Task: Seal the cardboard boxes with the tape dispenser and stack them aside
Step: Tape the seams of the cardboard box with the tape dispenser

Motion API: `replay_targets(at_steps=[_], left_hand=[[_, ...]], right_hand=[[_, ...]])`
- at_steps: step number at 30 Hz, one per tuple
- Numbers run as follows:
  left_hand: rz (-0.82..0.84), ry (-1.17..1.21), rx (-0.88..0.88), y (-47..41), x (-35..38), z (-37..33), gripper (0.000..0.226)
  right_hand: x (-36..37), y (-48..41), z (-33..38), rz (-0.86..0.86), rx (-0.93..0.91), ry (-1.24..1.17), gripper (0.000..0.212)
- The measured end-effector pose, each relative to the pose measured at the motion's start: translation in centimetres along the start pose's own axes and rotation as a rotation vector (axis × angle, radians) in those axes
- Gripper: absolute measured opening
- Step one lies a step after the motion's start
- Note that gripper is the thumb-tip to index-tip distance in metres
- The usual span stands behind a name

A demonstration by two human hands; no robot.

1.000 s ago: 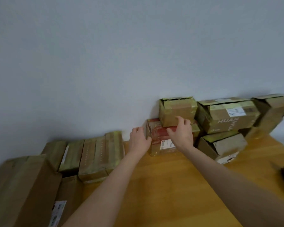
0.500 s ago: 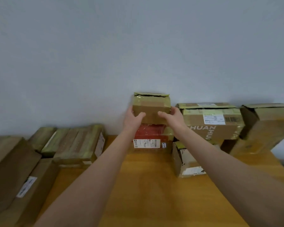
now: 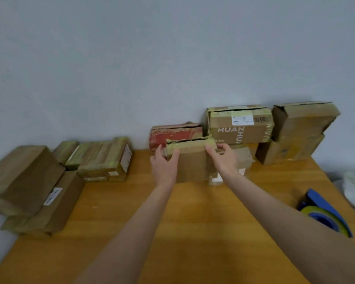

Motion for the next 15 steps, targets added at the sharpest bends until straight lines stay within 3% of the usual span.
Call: replay_targets(at_steps=[7, 12, 15], left_hand=[[0.152, -0.011, -0.011, 9.2, 6.8, 3.9, 0.062], [0.218, -0.077, 0.015, 13.5, 12.5, 3.1, 0.060], [0.254, -0.110, 0.051, 15.5, 15.4, 1.9, 0.063]], right_hand=[[-7.6, 4.4, -8.2, 0.036, 0.111, 0.173, 0.038], [-13.3, 4.4, -12.6, 0.102, 0.136, 0.258, 0.070], [-16.0, 3.9, -13.5, 0.170, 0.046, 0.385, 0.075]])
Point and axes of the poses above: each hand's wrist, its own y-axis away from the middle knuckle, its own x-axis out of the palm, z = x × y, the point moved 10 cm from there along -y, towards the middle knuckle, and after that the axes turned 11 degrees about -y, right-handed, at the moved point
